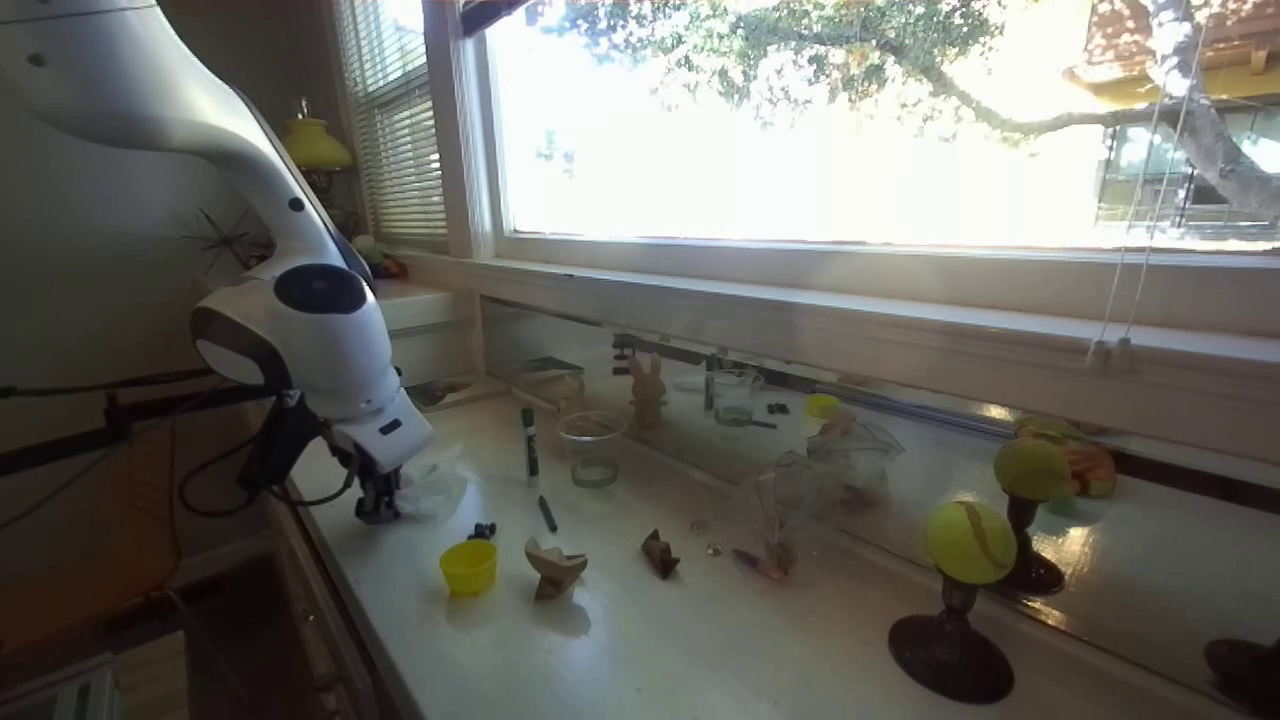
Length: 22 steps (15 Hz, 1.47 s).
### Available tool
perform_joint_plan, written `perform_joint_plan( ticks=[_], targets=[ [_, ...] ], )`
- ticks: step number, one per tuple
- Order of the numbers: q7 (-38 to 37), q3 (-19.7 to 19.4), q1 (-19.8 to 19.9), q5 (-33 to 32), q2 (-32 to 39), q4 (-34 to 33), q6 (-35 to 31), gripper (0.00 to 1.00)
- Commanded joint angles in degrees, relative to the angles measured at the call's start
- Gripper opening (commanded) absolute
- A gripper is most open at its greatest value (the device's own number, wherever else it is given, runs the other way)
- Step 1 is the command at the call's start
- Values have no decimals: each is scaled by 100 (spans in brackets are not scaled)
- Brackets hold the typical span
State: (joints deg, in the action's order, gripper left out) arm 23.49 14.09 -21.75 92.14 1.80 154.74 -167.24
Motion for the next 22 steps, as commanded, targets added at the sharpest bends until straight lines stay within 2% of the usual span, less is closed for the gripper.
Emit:
perform_joint_plan(
  ticks=[1,4,7,9,13,15,20,22],
  targets=[
    [-97,34,-40,-133,78,-77,-138,1],
    [-326,102,-102,-395,-9,-50,-261,0],
    [-837,212,-179,-1029,8,5,-468,0],
    [-1594,404,-102,-1992,131,112,-698,0],
    [-2939,152,-426,-3833,264,570,-1050,0],
    [-3377,-220,-550,-4707,764,267,-1269,0],
    [-4767,-1308,-1140,-6816,304,384,-748,0],
    [-5240,-1931,-1489,-7687,200,368,-480,0]
  ],
)
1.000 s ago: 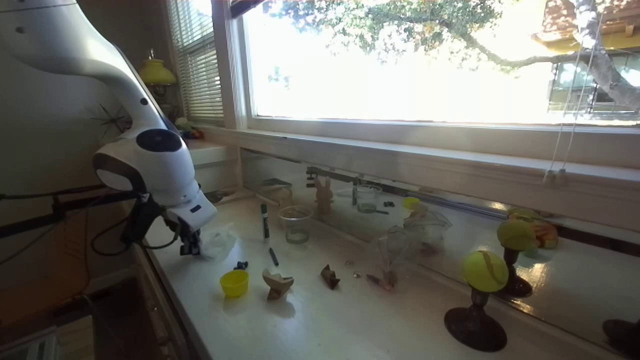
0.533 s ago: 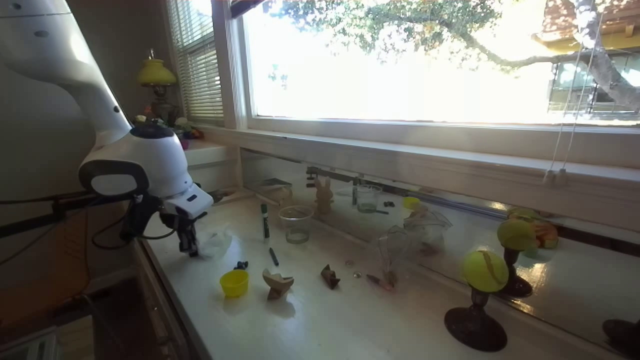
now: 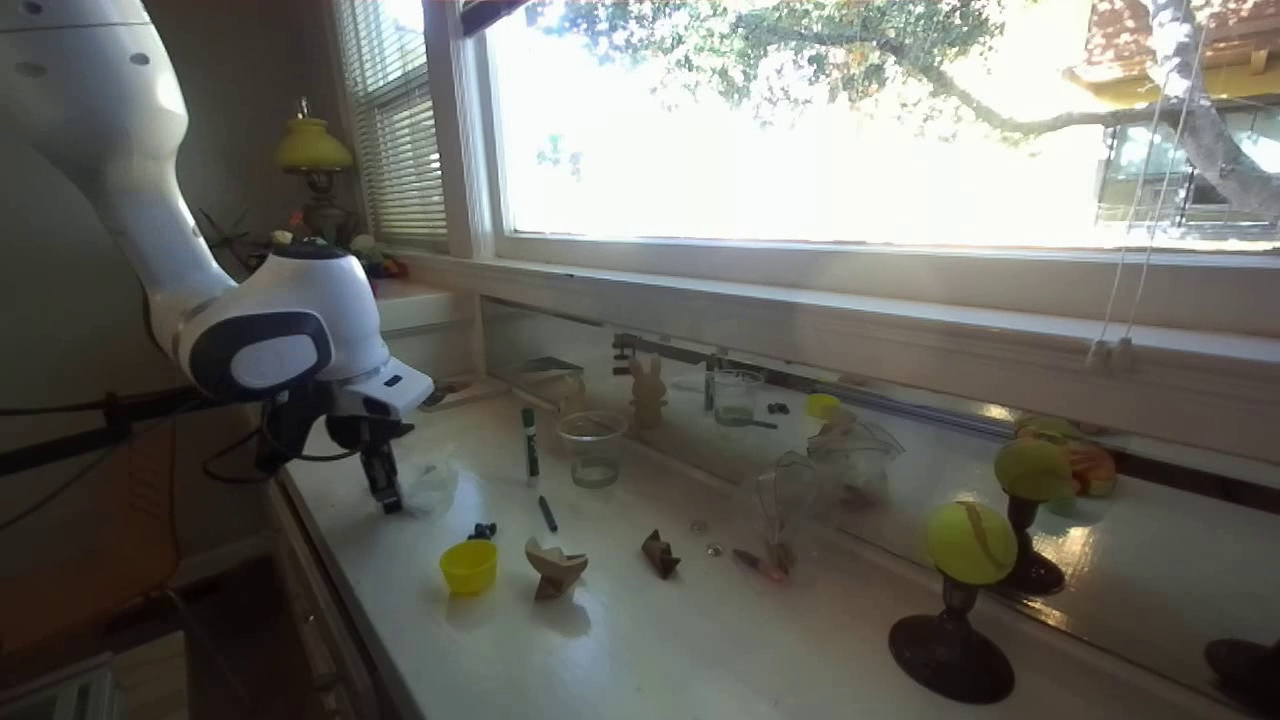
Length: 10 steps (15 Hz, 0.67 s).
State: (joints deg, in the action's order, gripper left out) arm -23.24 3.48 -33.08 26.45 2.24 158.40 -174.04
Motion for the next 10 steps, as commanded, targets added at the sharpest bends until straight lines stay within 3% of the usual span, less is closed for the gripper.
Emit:
perform_joint_plan(
  ticks=[1,4,6,8,9,10],
  targets=[
    [-794,-1259,-568,-1568,168,-21,278,0],
    [-1584,-2322,-1228,-2927,332,-566,838,0],
    [-2344,-2819,-1710,-3867,130,-1049,1797,0],
    [-3062,-2707,-1784,-4798,-413,-1118,2666,6],
    [-3208,-1609,-850,-4998,-625,-1205,3096,27],
    [-3174,-1309,-783,-4891,-802,-1312,3532,33]
  ],
)
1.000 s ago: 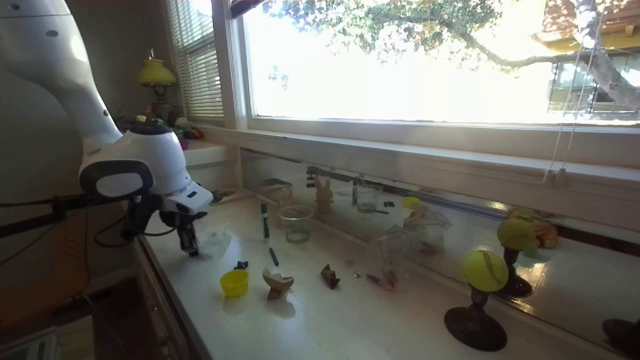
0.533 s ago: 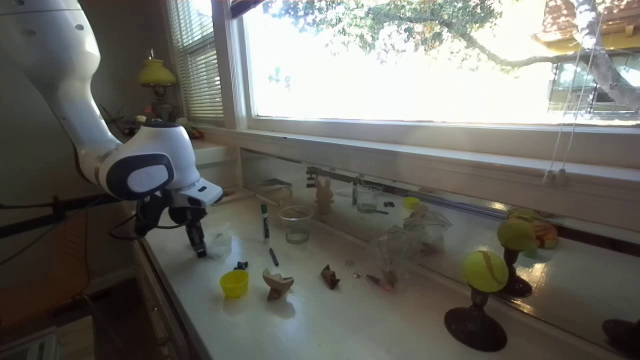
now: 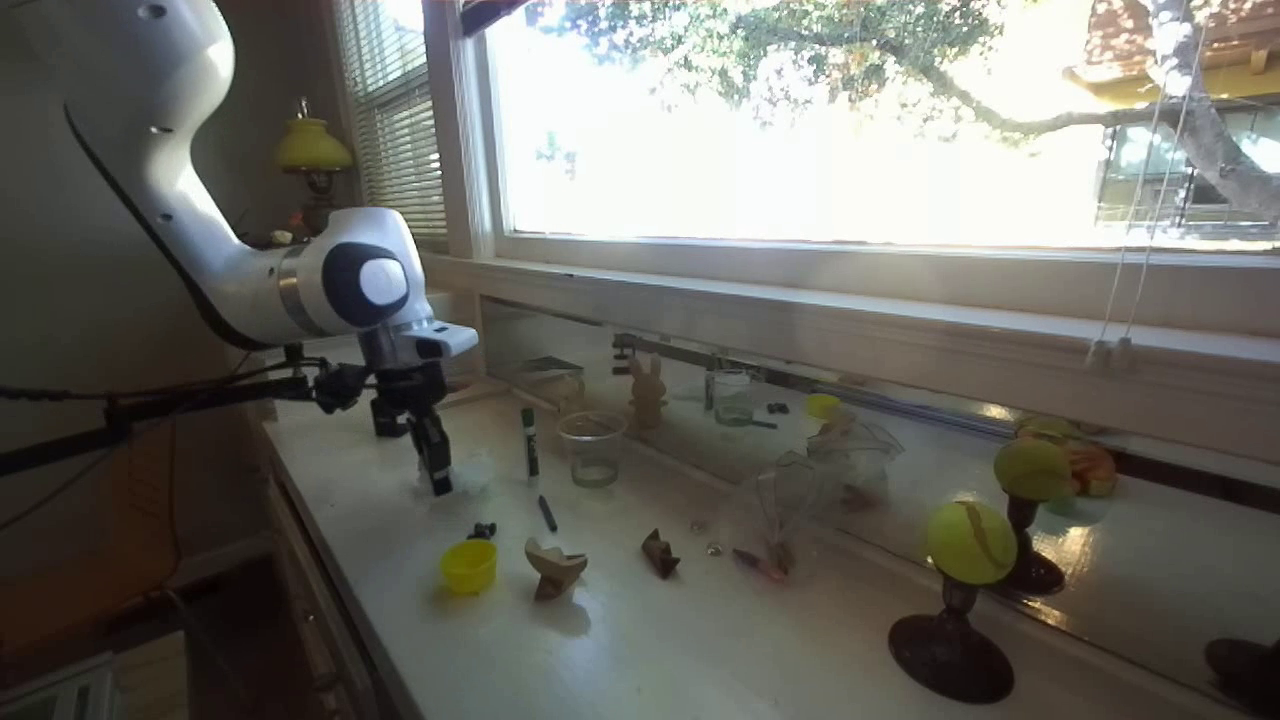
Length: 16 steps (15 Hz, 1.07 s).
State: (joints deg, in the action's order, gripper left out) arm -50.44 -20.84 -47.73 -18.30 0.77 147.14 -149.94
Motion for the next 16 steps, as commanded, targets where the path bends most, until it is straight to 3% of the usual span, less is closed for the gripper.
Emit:
perform_joint_plan(
  ticks=[1,5,9,11,12,13,16],
  targets=[
    [-430,1576,884,-248,-827,-301,1558,40],
    [-229,3067,1487,391,-1470,-1053,3335,68],
    [-233,3824,2059,631,-1660,-1634,4096,97],
    [-364,3972,2355,752,-1686,-1712,3956,100],
    [-212,4120,2380,636,-1687,-1600,3929,92],
    [-221,4140,2474,656,-1685,-1649,3932,98],
    [-227,4138,2566,660,-1682,-1670,3934,100]
  ],
)
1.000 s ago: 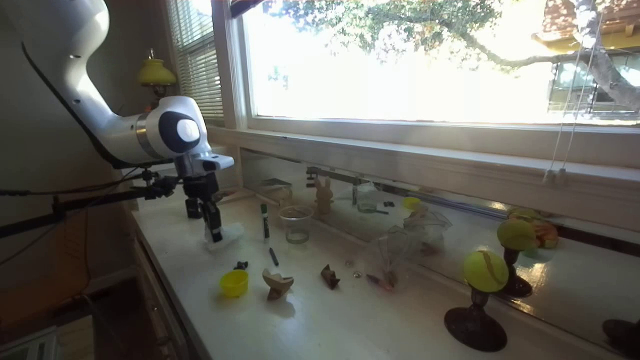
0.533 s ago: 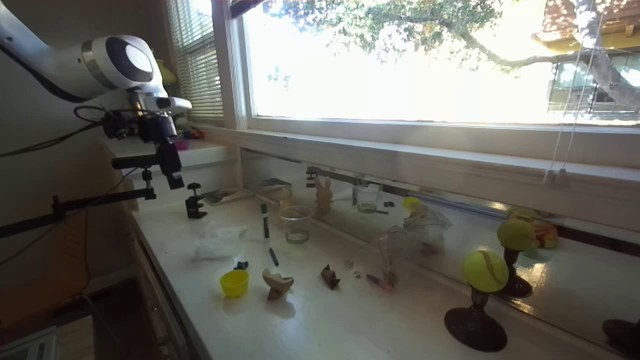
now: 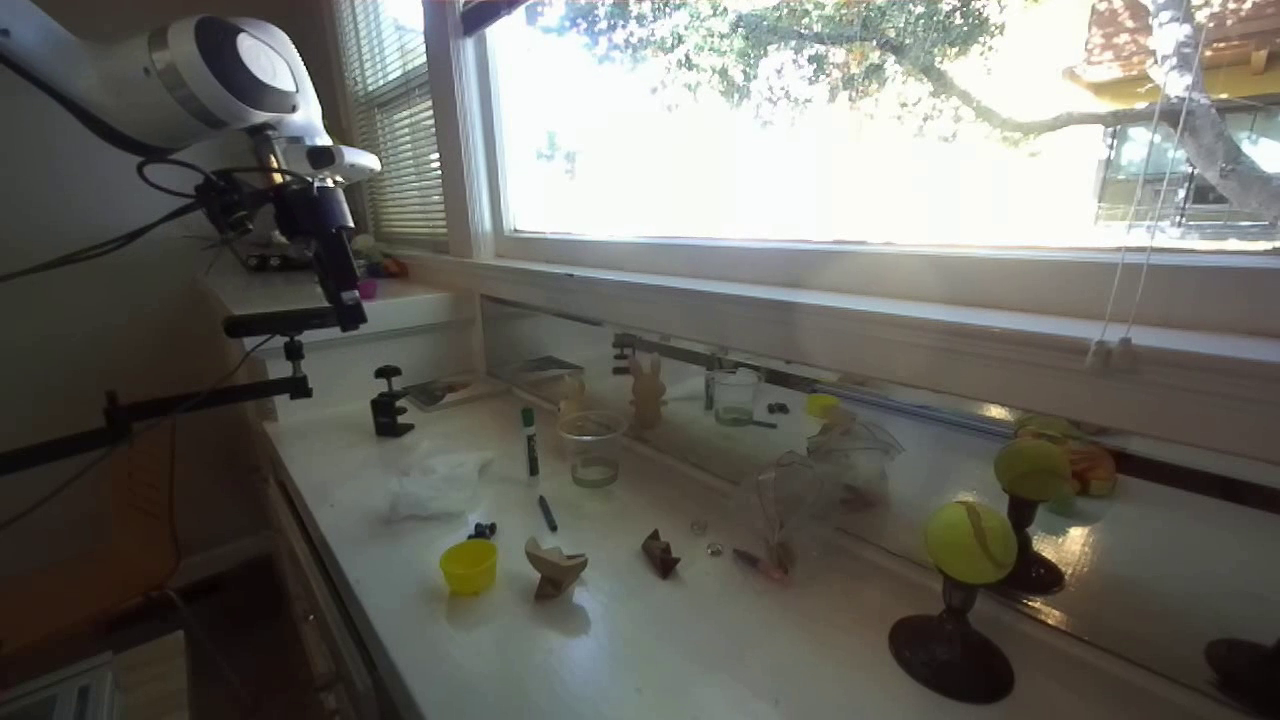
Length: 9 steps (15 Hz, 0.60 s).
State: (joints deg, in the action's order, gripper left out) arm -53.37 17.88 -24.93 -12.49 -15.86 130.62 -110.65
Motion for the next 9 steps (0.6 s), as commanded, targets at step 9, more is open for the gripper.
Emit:
perform_joint_plan(
  ticks=[9],
  targets=[
    [-2463,463,773,223,675,235,-465,100]
  ],
)
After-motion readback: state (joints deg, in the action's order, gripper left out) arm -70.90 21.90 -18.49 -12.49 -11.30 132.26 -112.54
